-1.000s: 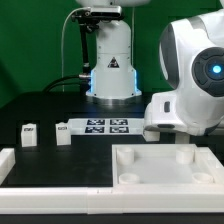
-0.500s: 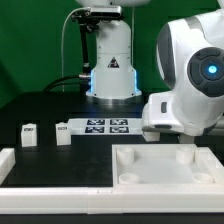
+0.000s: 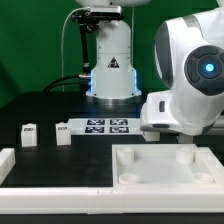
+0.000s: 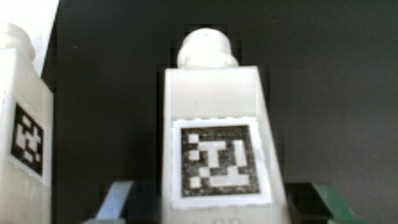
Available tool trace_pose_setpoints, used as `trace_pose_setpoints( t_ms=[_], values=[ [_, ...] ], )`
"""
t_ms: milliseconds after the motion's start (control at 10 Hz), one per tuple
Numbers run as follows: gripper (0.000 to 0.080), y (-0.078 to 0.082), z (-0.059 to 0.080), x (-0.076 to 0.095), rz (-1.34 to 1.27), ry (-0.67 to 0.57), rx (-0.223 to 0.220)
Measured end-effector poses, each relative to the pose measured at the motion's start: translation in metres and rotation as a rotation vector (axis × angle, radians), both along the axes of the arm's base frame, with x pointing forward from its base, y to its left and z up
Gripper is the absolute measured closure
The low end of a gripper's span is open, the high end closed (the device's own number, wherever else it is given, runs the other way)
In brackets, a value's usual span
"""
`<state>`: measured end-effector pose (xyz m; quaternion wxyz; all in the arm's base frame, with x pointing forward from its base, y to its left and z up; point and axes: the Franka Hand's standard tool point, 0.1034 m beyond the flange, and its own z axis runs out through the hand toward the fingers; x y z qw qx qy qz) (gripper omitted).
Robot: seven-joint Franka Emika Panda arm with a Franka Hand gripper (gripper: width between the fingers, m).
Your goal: Assemble one leg
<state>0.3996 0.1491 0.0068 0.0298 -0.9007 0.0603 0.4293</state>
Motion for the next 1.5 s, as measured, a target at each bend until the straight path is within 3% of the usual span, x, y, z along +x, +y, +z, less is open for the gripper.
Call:
trace_pose_setpoints(
  t_ms=[100, 400, 500, 800, 1100, 1200, 1500],
  values=[
    [0.0508, -0.001, 0.003, 0.001, 0.001, 0.003, 0.001],
    [0.0506, -0.012, 0.064, 0.013, 0.01, 0.023, 0.009],
    [0.0506, -0.011, 0.076, 0.019, 0.013, 0.016, 0.011],
    [0.0506, -0.009, 0.07, 0.028, 0.004, -0.07, 0.009],
    [0.0506, -0.006, 0.07, 0.039, -0.013, -0.37, -0.007],
    [0.0506, -0.012, 0.074, 0.047, 0.001, -0.446, -0.003],
    [0.0506, -0.023, 0.1, 0.099, 0.042, -0.699, 0.011]
  ],
)
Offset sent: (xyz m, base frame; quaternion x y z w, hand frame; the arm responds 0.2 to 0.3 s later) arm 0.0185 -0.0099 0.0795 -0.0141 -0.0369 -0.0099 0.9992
